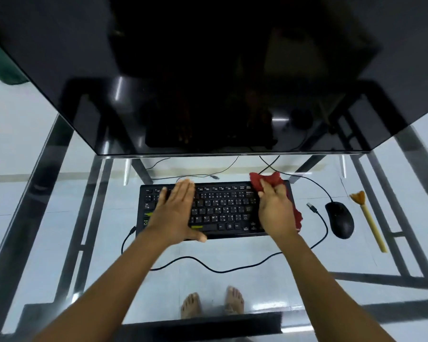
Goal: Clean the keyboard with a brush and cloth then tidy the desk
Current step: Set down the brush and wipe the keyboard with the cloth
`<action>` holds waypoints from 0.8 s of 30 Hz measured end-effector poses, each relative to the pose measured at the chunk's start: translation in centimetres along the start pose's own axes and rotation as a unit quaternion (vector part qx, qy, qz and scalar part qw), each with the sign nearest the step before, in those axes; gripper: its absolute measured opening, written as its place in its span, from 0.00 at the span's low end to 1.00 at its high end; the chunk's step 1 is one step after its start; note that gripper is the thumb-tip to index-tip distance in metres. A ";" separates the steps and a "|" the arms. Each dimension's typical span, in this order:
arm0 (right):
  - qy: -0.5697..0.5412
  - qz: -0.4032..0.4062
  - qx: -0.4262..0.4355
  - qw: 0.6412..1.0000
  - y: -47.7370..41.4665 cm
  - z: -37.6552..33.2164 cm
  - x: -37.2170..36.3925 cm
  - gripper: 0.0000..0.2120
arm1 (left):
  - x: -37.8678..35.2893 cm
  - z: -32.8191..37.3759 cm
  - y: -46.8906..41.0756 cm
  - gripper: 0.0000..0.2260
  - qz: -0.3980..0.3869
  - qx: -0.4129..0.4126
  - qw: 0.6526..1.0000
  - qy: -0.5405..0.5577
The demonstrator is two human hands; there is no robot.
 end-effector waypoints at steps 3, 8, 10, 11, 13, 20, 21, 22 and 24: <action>-0.011 -0.040 0.105 0.994 3.9 -6.0 -1.6 0.20 | 0.0 -2.7 1.1 0.63 -0.036 -0.002 0.998 -0.048; 0.016 -0.089 0.248 0.965 5.2 -7.6 -3.7 0.26 | 0.2 -2.8 1.2 0.62 -0.031 -0.018 0.997 -0.067; 0.018 -0.025 0.069 0.997 2.9 -2.3 -1.8 0.25 | 0.2 -2.9 1.3 0.62 -0.027 -0.017 0.998 -0.062; 0.016 -0.005 0.028 0.999 3.4 -1.7 -1.4 0.24 | 0.2 -3.0 1.3 0.62 -0.025 -0.018 0.998 -0.061; 0.006 -0.033 0.116 0.993 6.5 -6.3 -2.2 0.24 | 0.3 -3.0 1.4 0.62 -0.022 -0.022 0.998 -0.061; -0.041 -0.059 0.168 0.983 8.3 -6.7 -2.9 0.24 | 0.2 -3.6 1.5 0.62 -0.022 -0.015 0.998 -0.060; -0.030 -0.044 0.163 0.985 8.6 -6.9 -2.7 0.24 | 0.2 -3.6 1.5 0.62 -0.023 -0.016 0.998 -0.063; -0.026 -0.044 0.192 0.980 9.2 -8.5 -3.0 0.25 | 0.2 -3.5 1.5 0.62 -0.022 -0.017 0.997 -0.069; -0.041 -0.114 0.303 0.945 11.8 -12.7 -4.5 0.27 | 0.3 -3.5 1.5 0.63 -0.014 -0.022 0.997 -0.076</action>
Point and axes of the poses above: each hand's wrist, its own y-axis away from the middle knuckle, its own x-axis out of the back of the hand, z = x × y, the point moved 10 cm from there along -y, towards the middle knuckle, and after that the axes turned 5 degrees about z, right-handed, at the moved point
